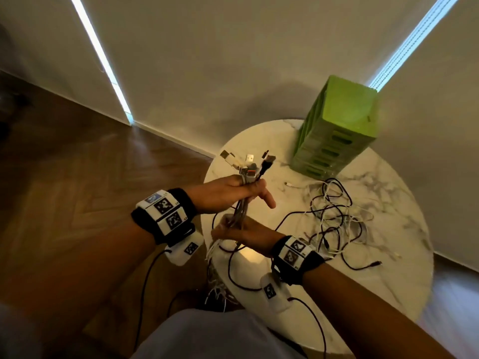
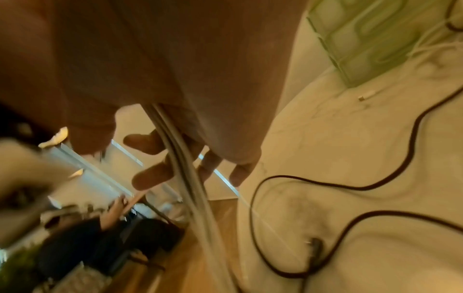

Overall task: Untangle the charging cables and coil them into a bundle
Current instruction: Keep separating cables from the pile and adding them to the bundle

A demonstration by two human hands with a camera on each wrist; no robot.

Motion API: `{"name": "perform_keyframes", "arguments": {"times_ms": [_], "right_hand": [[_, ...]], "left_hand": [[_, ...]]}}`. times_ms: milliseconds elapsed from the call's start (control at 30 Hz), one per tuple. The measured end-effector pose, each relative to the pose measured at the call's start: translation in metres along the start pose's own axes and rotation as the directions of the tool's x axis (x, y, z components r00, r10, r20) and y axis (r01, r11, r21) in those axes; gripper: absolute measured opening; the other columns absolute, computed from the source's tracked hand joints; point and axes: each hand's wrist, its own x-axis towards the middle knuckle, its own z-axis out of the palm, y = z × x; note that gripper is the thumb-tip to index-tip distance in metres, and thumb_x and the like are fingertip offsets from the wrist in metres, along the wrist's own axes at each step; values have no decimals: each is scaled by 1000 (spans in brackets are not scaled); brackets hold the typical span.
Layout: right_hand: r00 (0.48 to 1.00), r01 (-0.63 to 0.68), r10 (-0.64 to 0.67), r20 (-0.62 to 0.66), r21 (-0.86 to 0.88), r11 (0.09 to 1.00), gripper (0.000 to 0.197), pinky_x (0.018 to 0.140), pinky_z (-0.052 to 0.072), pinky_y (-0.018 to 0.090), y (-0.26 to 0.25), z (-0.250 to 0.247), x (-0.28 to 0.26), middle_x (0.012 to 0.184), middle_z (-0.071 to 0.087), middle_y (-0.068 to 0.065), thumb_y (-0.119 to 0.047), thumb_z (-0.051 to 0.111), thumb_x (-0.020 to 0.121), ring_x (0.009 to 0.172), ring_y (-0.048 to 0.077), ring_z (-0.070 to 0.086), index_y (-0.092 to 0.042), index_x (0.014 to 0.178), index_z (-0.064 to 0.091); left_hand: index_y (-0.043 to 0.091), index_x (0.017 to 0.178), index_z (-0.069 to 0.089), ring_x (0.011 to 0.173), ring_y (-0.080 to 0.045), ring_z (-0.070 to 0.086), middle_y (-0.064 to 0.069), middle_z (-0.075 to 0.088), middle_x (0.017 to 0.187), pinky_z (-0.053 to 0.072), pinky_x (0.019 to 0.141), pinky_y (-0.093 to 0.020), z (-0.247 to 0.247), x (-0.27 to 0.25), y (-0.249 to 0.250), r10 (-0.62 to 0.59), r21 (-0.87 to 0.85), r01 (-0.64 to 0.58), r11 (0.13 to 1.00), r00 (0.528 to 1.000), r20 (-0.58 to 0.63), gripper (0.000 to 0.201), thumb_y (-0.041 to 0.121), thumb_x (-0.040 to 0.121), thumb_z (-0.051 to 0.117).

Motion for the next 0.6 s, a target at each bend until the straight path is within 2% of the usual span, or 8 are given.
{"name": "perform_keyframes", "arguments": {"times_ms": [67, 133, 200, 267, 333, 400, 467, 600], "right_hand": [[998, -37, 25, -63, -196, 980, 46, 93, 51, 39, 9, 2, 6, 91, 71, 9, -53, 53, 98, 88, 22, 66, -14, 80, 68], [980, -64, -20, -199, -407, 911, 51, 77, 50, 33, 12, 0, 11, 84, 70, 5, -52, 41, 103, 73, 18, 62, -13, 80, 65], [961, -109, -63, -271, -576, 810, 46, 74, 51, 38, 13, -5, 16, 82, 70, 2, -52, 39, 104, 72, 20, 64, -18, 79, 59], [977, -79, -50, -206, -572, 817, 38, 79, 52, 41, 14, -11, 19, 90, 72, 4, -51, 47, 102, 82, 23, 66, -22, 80, 59], [998, 4, -39, -59, -499, 866, 27, 85, 51, 35, 18, -23, 18, 112, 68, 7, -43, 63, 96, 98, 22, 63, -17, 104, 65], [1000, -13, 22, 12, -491, 871, 65, 94, 49, 31, 25, -42, 12, 136, 51, 4, -41, 76, 86, 115, 20, 56, -15, 139, 49], [997, -76, 51, -61, -540, 838, 78, 97, 49, 31, 34, -67, 5, 141, 47, 3, -42, 79, 83, 118, 20, 54, -14, 145, 43], [952, -223, 55, -300, -562, 796, 44, 88, 46, 27, 51, -129, -10, 127, 61, 9, -34, 69, 93, 109, 24, 61, -9, 129, 60]], "left_hand": [[13, 80, 57, 97, -22, 65, -1, 58, 81, 44, 106, -46, -1, 6, 6, -15, -146, 17, 989, 1000, 14, 52, 50, 106, 30], [14, 72, 42, 76, -27, 66, -6, 51, 67, 50, 87, -45, -2, 12, 6, -51, -307, 48, 950, 999, -1, 47, 47, 105, 34], [16, 70, 38, 56, -21, 47, -5, 35, 63, 48, 70, -37, -3, 20, 2, -86, -377, 55, 925, 994, -64, 45, 49, 101, 38], [19, 67, 39, 51, -16, 32, -3, 26, 62, 41, 62, -33, -5, 26, -5, -128, -472, 45, 881, 981, -145, 45, 51, 98, 42], [19, 68, 40, 50, -13, 28, 1, 27, 60, 35, 59, -31, -6, 37, -9, -175, -540, 35, 841, 962, -210, 44, 50, 100, 41], [19, 71, 39, 50, -12, 27, 3, 27, 60, 30, 57, -30, -4, 49, -10, -201, -520, 37, 853, 944, -263, 44, 46, 105, 37], [19, 73, 38, 52, -12, 25, 4, 27, 61, 27, 57, -31, -1, 64, -10, -216, -496, 46, 867, 932, -290, 43, 45, 107, 36], [24, 74, 35, 52, -10, 24, 6, 25, 62, 25, 53, -26, 12, 95, -9, -228, -442, 70, 894, 921, -316, 38, 41, 108, 40]]}}
